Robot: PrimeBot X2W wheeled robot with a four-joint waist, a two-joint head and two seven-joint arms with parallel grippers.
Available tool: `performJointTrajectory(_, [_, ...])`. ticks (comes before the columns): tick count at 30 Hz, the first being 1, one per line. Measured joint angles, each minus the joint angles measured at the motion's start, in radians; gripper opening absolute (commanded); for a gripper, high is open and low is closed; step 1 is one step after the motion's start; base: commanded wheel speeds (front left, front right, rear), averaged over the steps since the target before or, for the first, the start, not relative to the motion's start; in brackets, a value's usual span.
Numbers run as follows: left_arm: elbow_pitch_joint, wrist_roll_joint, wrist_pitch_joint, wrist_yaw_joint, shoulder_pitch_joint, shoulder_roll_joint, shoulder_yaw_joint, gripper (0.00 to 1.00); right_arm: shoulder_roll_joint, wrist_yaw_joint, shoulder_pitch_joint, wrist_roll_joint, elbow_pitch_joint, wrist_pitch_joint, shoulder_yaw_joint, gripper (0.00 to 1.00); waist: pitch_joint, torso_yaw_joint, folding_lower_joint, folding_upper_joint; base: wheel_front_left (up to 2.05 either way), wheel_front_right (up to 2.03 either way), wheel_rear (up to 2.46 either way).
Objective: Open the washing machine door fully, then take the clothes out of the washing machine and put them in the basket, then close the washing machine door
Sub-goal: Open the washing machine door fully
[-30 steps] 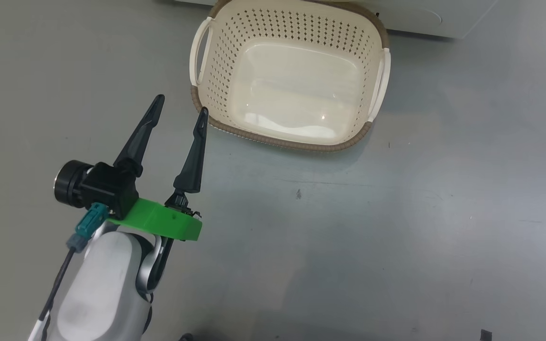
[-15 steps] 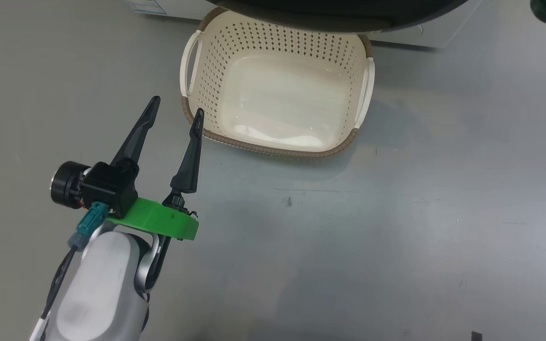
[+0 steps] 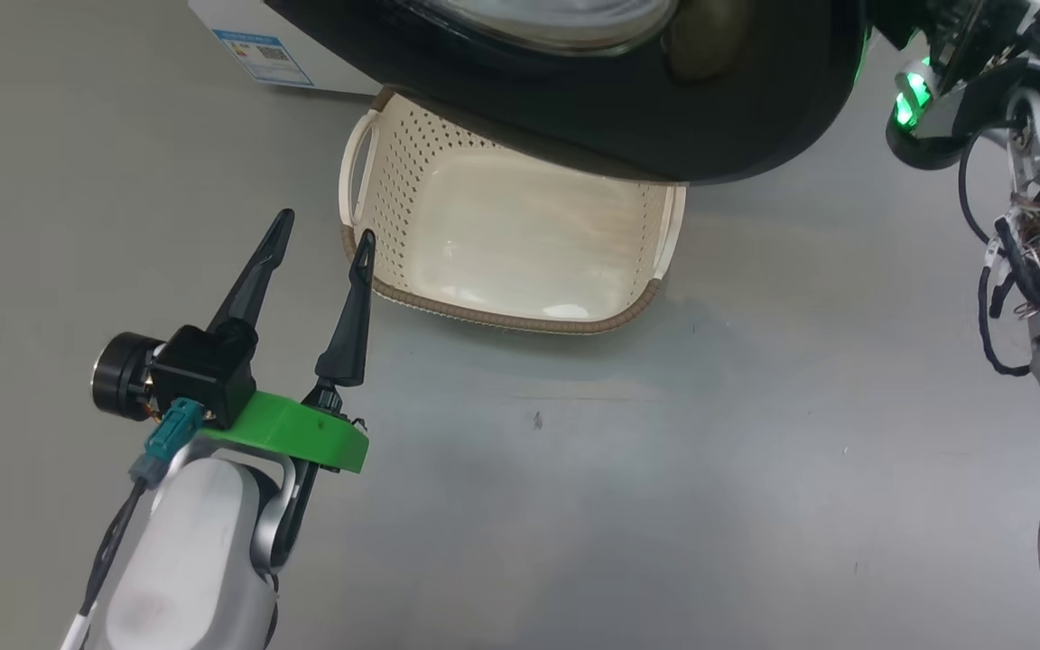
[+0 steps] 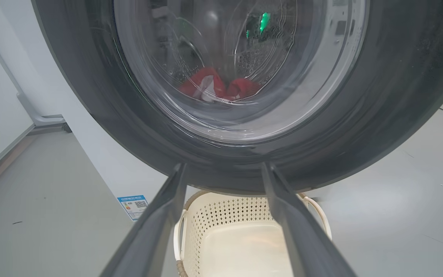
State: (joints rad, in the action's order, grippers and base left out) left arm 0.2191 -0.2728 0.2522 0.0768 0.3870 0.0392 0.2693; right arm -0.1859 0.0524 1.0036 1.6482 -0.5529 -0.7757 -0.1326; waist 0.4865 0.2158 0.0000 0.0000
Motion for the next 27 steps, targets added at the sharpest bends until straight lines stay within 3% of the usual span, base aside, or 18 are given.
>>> performJointTrajectory(10, [0.012, 0.002, 0.000, 0.000, -0.037, 0.000, -0.012, 1.00, 0.047, 0.038, -0.118, 0.034, 0.005, -0.062, -0.027, 0.00, -0.079, -0.008, 0.0000, 0.0000, 0.00, 0.00, 0.00])
performJointTrajectory(27, [0.038, 0.019, 0.000, 0.000, -0.117, 0.000, -0.013, 1.00, 0.098, 0.060, -0.283, 0.070, 0.030, -0.114, -0.097, 0.00, -0.199, -0.019, 0.0000, 0.0000, 0.00, 0.00, 0.00])
